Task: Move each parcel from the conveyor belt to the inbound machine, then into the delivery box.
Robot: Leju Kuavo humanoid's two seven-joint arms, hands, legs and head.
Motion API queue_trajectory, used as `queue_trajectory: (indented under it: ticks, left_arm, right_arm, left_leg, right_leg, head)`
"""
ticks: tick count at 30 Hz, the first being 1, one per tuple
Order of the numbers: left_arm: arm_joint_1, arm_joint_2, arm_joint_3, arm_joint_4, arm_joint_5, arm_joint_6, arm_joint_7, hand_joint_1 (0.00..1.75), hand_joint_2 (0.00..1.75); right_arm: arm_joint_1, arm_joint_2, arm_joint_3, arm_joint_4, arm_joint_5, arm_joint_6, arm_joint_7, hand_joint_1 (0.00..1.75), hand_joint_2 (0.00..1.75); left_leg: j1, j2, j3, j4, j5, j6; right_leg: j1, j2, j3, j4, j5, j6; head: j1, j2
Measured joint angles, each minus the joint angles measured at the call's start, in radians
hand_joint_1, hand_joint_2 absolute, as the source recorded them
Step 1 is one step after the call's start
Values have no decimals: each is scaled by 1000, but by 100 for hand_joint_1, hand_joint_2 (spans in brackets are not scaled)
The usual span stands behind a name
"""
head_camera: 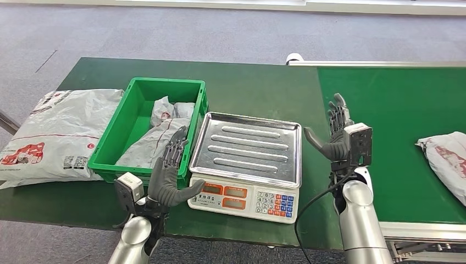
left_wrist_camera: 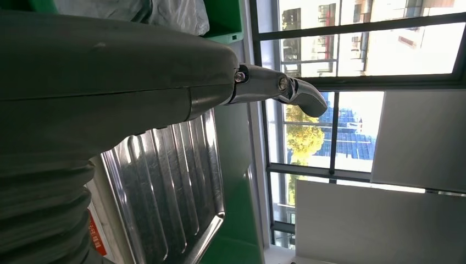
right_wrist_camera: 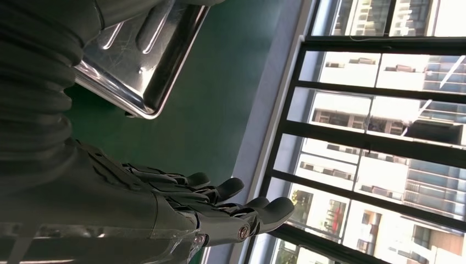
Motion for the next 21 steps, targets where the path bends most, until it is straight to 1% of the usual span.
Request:
queue_trajectory:
  ticks: [15,21]
  left_arm:
    - [6,0,0,-2,-1,0,0,0,175]
    - [16,0,0,-5,-1,0,0,0,175]
  right_arm:
    - [-8,0,0,22,1,3,-3,0,175]
    - [-6,-7,0,26,2,8,-16,0,175]
  left_leg:
    - [0,0,0,0,0,0]
    - [0,0,0,0,0,0]
  right_leg:
    - [0,0,0,0,0,0]
    - [0,0,0,0,0,0]
  head:
    - [0,0]
    - [0,0]
